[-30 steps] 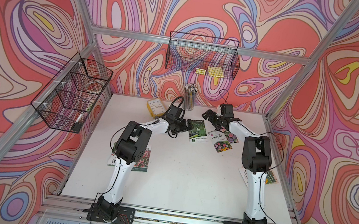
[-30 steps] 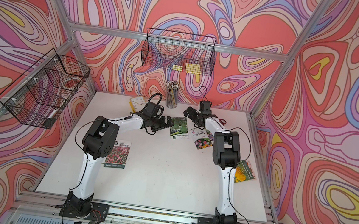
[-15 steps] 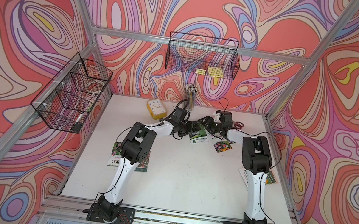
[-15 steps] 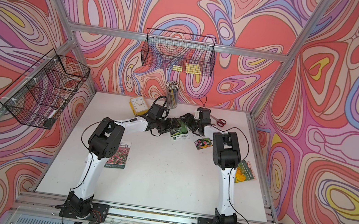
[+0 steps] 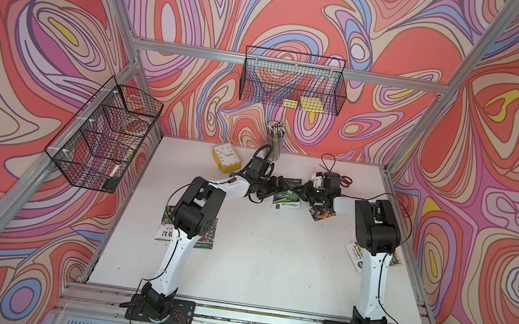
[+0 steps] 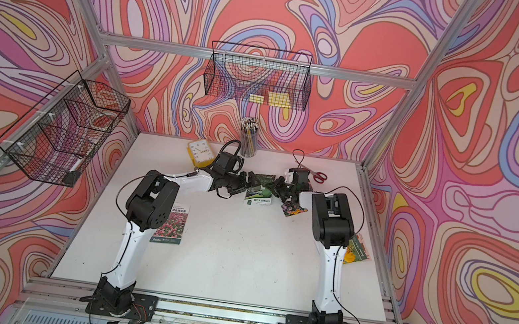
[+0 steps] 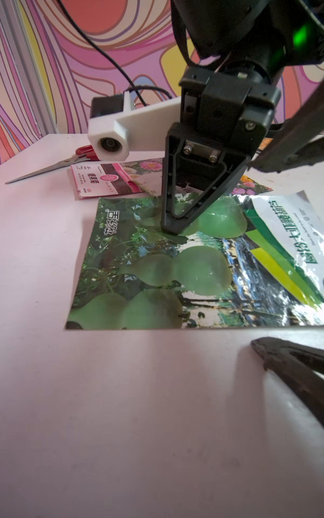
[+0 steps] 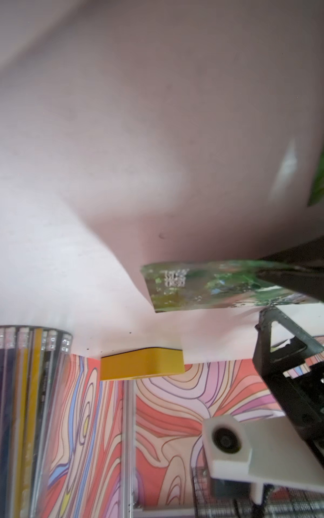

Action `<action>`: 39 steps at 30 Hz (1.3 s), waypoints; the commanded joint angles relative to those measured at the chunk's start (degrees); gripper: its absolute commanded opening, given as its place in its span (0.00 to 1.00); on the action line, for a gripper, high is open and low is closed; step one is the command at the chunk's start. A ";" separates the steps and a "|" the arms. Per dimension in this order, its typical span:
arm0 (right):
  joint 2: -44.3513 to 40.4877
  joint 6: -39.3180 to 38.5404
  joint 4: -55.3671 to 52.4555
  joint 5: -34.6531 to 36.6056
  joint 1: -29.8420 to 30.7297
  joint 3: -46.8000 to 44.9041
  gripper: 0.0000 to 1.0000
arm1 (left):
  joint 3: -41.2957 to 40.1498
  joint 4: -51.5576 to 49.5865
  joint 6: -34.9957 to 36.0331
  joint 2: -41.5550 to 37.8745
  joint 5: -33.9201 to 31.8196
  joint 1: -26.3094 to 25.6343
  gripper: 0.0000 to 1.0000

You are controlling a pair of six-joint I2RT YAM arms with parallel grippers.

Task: Arrange the seed packets in a row
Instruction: Pick up the seed packet from the center of the board, then place the seed packet at the center of the board.

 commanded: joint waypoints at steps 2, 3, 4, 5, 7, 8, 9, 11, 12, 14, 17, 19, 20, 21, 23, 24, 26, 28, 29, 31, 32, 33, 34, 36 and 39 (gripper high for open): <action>-5.47 -2.09 -1.38 0.19 -0.38 -2.32 0.00 | -2.53 -5.45 1.44 -4.74 -1.06 -0.28 0.92; -6.45 -2.16 -0.99 0.09 -0.34 -3.36 0.00 | -3.30 -6.06 1.74 -5.72 -0.76 -0.23 0.92; -7.54 -2.00 -0.54 0.01 -0.33 -4.58 0.00 | -4.21 -6.50 1.89 -6.86 -0.66 -0.24 0.92; -8.68 -1.82 -0.06 -0.04 -0.38 -5.89 0.00 | -5.62 -6.68 2.07 -8.38 -0.65 -0.27 0.92; -11.77 -1.35 1.75 0.00 -0.01 -9.63 0.00 | -9.48 -7.14 2.71 -12.45 -1.12 -0.30 0.92; -13.19 -1.36 2.31 0.32 0.24 -11.39 0.00 | -11.22 -7.66 3.05 -14.44 -1.75 -0.31 0.92; -15.09 -1.58 2.82 0.73 0.78 -13.42 0.00 | -13.37 -8.00 3.37 -16.82 -2.41 -0.38 0.92; -18.46 -2.02 2.73 2.66 2.46 -17.14 0.00 | -17.80 -8.08 3.35 -21.23 -3.50 -0.31 0.93; -20.22 -2.04 2.87 3.78 3.78 -19.14 0.00 | -20.09 -8.15 3.26 -23.56 -3.92 -0.35 0.93; -23.28 -2.25 3.03 6.62 6.96 -22.55 0.00 | -23.97 -9.16 3.17 -27.93 -5.78 -0.48 0.93; -27.54 -1.06 4.91 12.14 13.35 -28.04 0.00 | -28.72 -12.31 3.74 -35.42 -9.92 -1.01 0.95; -30.31 1.05 8.08 15.65 17.40 -31.97 0.00 | -31.06 -14.69 3.96 -39.77 -12.25 -1.14 0.97; -31.42 1.65 9.36 17.65 19.57 -33.59 0.00 | -32.23 -15.94 3.85 -41.93 -13.55 -1.21 0.98; -32.30 2.02 9.92 19.73 21.71 -34.68 0.00 | -33.34 -16.77 3.84 -44.33 -14.74 -1.19 0.99; -33.45 2.21 10.08 23.73 25.45 -35.81 0.00 | -35.34 -17.74 3.81 -48.31 -16.33 -1.32 0.99; -33.80 2.55 10.00 25.68 27.15 -36.22 0.00 | -36.27 -18.48 3.66 -50.40 -17.31 -1.35 0.99; -33.95 3.80 10.91 28.17 29.52 -36.84 0.00 | -38.20 -19.10 3.15 -54.17 -18.86 -1.27 0.99; -32.91 4.71 12.11 28.70 31.37 -36.37 0.00 | -39.91 -19.41 2.57 -57.88 -20.23 -1.36 0.99; -32.17 5.11 12.16 29.30 32.23 -35.71 0.00 | -41.00 -19.38 2.28 -59.79 -20.85 -1.41 0.99; -30.26 5.21 12.43 30.01 33.81 -34.22 0.00 | -42.59 -19.72 1.56 -63.03 -22.24 -1.40 0.99; -29.12 5.47 12.15 30.25 34.45 -33.03 0.00 | -43.29 -19.94 1.38 -64.67 -22.92 -1.36 0.99; -27.22 5.80 12.11 29.97 35.08 -31.80 0.00 | -43.79 -20.20 1.33 -66.01 -23.42 -1.37 0.99; -25.73 5.97 12.26 29.67 35.56 -30.75 0.00 | -44.13 -20.58 1.33 -66.91 -23.64 -1.36 0.99; -22.96 6.92 12.88 29.37 36.55 -28.39 0.00 | -44.44 -21.95 1.26 -68.80 -24.53 -1.38 0.99; -20.17 7.65 12.72 29.62 37.34 -25.62 0.00 | -45.22 -23.02 1.15 -71.22 -25.52 -1.38 0.99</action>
